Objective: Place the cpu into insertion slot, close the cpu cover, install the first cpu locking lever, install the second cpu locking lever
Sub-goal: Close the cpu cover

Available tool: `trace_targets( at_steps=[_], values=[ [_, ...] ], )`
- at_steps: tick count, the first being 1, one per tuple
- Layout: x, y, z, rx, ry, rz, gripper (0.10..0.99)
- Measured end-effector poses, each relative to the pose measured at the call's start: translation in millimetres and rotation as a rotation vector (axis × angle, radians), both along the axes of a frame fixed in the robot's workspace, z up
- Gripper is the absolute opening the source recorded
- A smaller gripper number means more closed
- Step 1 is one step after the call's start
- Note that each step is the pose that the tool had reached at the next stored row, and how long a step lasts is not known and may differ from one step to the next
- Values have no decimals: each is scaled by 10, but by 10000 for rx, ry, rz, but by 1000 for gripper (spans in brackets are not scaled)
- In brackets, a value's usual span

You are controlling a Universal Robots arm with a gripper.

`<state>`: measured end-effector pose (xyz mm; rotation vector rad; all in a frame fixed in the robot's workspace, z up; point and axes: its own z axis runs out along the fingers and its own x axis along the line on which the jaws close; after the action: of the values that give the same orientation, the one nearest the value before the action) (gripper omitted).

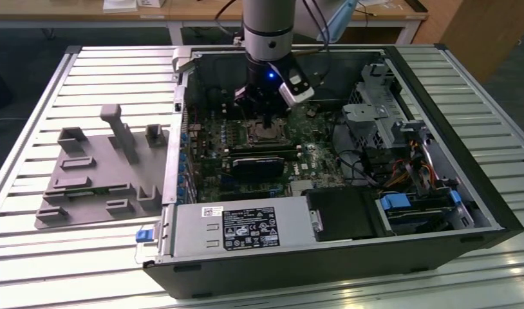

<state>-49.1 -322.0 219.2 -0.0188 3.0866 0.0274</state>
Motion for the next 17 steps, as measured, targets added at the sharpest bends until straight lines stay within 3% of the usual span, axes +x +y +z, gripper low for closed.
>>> trace_targets(
  at_steps=[17],
  values=[
    [0,1,213,0,-79,0,102]
  ],
)
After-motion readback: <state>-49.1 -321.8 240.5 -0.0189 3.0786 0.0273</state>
